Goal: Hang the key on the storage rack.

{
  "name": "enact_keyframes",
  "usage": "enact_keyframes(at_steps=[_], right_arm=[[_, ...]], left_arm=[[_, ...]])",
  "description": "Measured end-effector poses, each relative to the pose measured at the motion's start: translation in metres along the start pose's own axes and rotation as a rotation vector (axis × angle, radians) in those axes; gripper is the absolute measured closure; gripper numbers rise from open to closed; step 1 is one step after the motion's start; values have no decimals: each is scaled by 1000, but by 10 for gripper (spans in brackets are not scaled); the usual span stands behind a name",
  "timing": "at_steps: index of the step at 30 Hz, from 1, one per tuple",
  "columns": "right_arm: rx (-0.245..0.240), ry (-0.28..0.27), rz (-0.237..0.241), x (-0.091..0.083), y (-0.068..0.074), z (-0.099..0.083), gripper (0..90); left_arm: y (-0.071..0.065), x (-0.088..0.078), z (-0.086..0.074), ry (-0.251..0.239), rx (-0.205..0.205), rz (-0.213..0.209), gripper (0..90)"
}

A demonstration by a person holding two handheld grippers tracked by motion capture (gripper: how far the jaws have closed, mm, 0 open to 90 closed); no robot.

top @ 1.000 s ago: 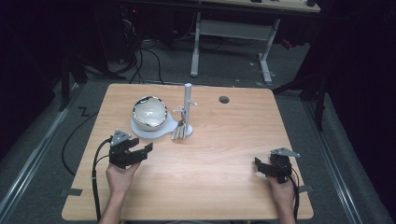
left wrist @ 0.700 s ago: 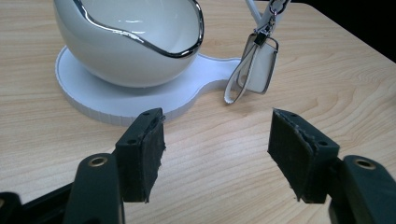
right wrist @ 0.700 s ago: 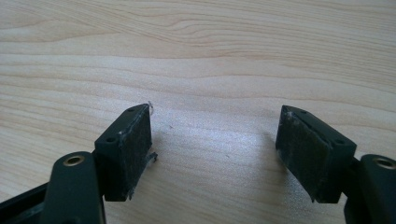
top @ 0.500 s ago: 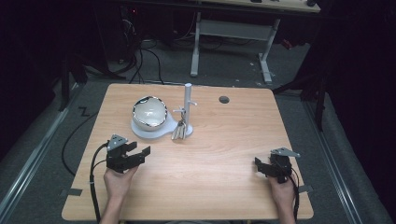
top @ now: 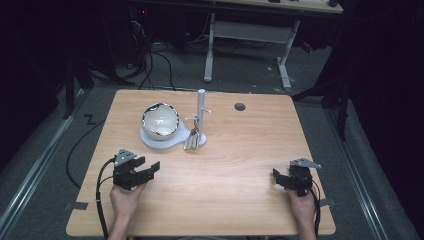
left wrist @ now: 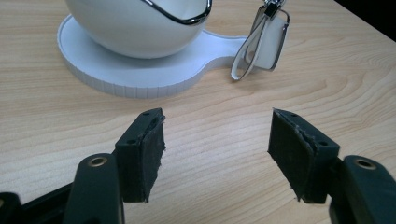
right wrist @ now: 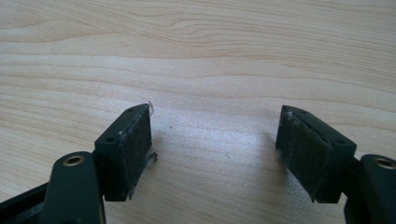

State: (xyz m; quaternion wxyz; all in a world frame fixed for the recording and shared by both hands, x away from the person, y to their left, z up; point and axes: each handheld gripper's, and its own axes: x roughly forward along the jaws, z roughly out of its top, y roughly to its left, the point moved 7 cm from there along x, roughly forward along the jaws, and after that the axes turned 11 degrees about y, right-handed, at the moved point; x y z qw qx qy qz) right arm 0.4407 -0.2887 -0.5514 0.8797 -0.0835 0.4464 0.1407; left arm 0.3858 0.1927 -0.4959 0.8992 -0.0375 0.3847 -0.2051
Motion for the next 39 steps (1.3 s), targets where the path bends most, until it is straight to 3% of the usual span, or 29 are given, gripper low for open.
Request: enact_keyframes(at_steps=[23,39], right_arm=[[0,0,0,0,0,0,271],[0,0,0,0,0,0,271]], left_arm=[[11,11,-22,31,-37,28,361],[21,27,-42,87,-19,121,352]])
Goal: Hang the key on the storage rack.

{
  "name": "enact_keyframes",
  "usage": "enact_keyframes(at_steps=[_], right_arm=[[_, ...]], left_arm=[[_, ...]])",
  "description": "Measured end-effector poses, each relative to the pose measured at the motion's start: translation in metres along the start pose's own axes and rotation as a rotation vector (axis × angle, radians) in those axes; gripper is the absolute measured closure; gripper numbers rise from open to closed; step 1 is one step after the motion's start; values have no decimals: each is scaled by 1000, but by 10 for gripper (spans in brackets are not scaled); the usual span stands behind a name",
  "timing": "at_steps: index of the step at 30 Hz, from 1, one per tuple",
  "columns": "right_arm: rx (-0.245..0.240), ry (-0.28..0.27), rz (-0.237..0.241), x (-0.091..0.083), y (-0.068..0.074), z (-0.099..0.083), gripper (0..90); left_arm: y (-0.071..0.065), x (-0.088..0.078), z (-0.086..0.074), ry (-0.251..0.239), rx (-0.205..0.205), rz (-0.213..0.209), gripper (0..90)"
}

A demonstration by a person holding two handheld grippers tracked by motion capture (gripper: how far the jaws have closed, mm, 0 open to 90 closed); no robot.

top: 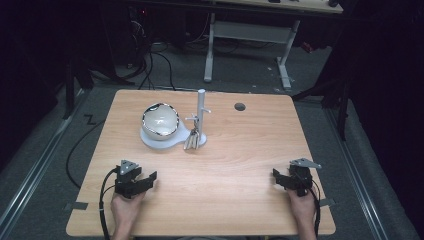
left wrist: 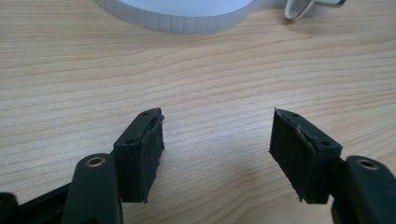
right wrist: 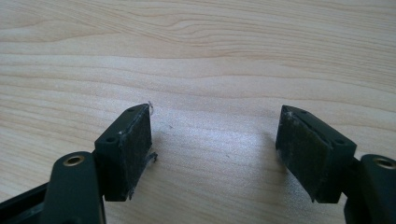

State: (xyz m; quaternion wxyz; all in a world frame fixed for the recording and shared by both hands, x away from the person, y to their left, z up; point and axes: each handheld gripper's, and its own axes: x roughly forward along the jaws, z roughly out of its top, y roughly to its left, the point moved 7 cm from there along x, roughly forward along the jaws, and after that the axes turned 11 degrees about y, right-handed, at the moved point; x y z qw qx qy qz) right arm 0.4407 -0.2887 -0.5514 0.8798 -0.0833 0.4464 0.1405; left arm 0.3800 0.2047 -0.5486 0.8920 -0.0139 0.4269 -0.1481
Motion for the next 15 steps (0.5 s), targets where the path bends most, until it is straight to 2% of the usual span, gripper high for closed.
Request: enact_keyframes(at_steps=[3,7,15], right_arm=[[0,1,-1,0,0,0,271],[0,0,-1,0,0,0,271],[1,0,-1,0,0,0,271]], left_arm=[[1,2,-2,3,5,23,345],[2,3,-2,2,3,34,333],[-3,7,-1,31,71,89,299]])
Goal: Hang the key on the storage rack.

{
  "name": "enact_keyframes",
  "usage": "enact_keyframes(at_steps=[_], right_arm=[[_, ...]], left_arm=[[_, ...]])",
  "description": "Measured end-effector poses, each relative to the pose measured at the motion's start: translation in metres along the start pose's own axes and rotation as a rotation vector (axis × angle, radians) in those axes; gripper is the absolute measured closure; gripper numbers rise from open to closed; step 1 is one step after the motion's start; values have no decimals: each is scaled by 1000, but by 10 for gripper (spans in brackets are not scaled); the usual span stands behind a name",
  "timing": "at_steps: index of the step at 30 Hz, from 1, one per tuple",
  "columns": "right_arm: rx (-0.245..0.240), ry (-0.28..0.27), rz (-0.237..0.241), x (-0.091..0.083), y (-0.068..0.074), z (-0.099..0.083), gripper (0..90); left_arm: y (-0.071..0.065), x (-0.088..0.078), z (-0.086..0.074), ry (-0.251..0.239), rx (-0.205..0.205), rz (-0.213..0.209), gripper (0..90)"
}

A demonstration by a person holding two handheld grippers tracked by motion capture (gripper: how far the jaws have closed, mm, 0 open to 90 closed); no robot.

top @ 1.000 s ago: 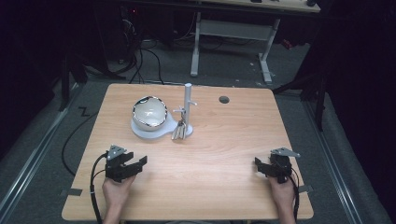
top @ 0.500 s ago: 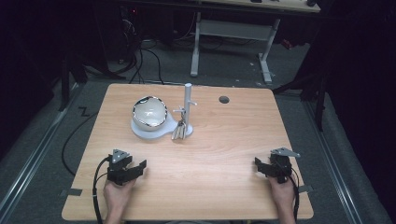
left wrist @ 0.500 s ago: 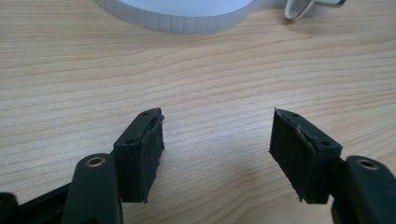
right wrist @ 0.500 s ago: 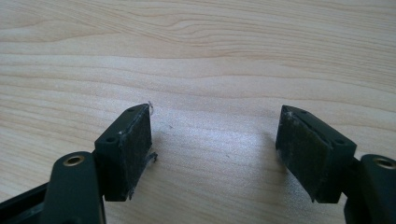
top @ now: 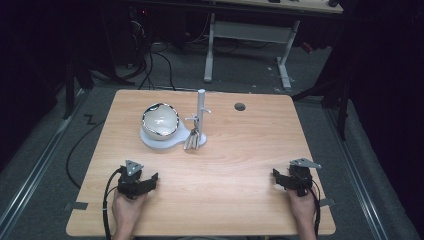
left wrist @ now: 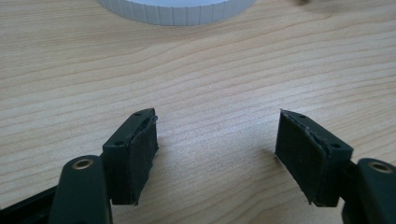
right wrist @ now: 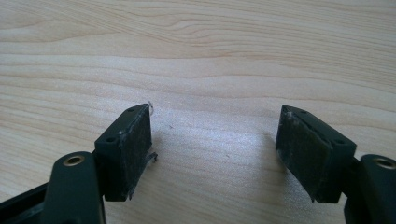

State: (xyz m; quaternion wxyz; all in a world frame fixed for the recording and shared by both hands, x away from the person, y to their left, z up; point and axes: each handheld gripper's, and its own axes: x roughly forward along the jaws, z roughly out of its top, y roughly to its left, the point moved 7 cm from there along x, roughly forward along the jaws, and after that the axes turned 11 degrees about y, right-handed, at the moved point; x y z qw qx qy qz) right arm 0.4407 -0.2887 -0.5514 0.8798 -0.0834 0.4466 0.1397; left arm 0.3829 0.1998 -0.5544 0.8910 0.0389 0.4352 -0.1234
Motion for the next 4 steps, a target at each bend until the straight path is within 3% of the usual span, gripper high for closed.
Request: enact_keyframes(at_steps=[4], right_arm=[[0,0,0,0,0,0,271]], left_arm=[[-2,1,0,8,17,15,285]])
